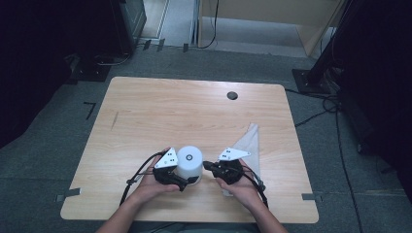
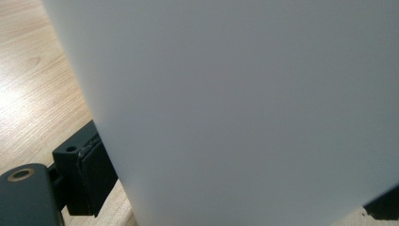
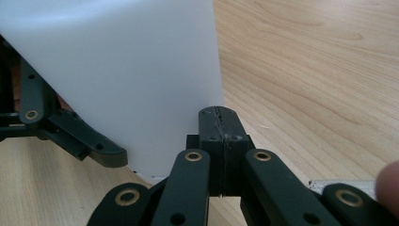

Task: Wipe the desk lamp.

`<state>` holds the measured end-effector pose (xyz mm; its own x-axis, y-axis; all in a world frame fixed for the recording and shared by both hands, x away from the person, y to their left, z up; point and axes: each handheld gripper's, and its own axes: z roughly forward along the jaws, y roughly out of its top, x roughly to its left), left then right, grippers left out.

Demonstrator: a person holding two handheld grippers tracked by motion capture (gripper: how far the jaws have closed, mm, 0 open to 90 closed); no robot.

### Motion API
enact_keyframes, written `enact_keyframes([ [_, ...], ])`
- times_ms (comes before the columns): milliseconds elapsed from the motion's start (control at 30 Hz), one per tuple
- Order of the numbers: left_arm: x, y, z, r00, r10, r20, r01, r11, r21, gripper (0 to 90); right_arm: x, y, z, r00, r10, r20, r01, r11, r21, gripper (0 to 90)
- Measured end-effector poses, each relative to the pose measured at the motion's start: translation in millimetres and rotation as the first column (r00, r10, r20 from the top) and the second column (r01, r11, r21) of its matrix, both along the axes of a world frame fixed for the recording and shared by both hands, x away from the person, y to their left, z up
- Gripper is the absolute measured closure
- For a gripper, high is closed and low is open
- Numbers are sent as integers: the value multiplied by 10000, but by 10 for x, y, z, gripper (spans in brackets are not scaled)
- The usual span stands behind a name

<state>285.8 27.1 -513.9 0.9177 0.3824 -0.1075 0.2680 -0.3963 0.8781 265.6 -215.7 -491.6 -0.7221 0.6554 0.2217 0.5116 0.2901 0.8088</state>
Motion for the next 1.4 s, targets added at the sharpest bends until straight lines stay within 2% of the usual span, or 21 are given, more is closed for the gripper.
enact_keyframes([
  [167,-3,-1,0,10000,-12,64,12,10000,16,71,15,1,-11,10000,38,-31,-39,10000,-71,900],
  [300,-10,-9,0,9999,-35,127,34,10000,46,72,20,-21,9,9999,25,122,-20,9993,-361,830],
  [367,-10,-9,0,9999,-34,129,34,10000,49,72,21,-46,26,9998,-17,197,24,9993,-361,809],
  [533,-11,-8,1,9999,-26,141,25,10000,54,72,27,-237,109,9979,-497,427,510,9982,-301,664],
  [600,-11,-6,0,9999,-44,134,44,10000,35,71,23,-360,128,9956,-781,525,807,9955,-493,582],
  [733,-16,-6,1,9997,-143,192,142,9999,48,71,15,-638,116,9874,-1486,536,1530,9839,-918,434],
  [833,-21,-5,1,9996,-185,204,184,9998,51,71,7,-836,63,9796,-1961,444,2006,9685,-1477,384],
  [900,-23,-3,1,9996,-174,235,173,9998,31,70,6,-948,23,9703,-2361,520,2416,9538,-1783,347],
  [1000,-29,1,2,9993,-234,298,235,9997,-20,71,37,-1064,-35,9594,-2798,346,2806,9359,-2131,252],
  [1067,-42,-2,2,9989,-245,404,246,9997,-20,70,77,-1104,-80,9444,-3280,202,3232,9157,-2390,188],
  [1100,-48,-1,3,9986,-253,458,253,9997,5,71,92,-1114,-99,9423,-3341,188,3284,9123,-2446,165],
  [1167,-58,4,4,9984,-233,522,235,9997,-45,70,104,-1108,-124,9412,-3377,94,3288,9092,-2555,141],
  [1267,-58,8,6,9985,-219,502,224,9997,-84,69,109,-1071,-158,9478,-3187,35,3075,9116,-2728,131],
  [1400,-59,11,11,9985,-256,487,258,9997,-45,69,114,-1014,-211,9522,-3053,66,2924,9052,-3083,131],
])
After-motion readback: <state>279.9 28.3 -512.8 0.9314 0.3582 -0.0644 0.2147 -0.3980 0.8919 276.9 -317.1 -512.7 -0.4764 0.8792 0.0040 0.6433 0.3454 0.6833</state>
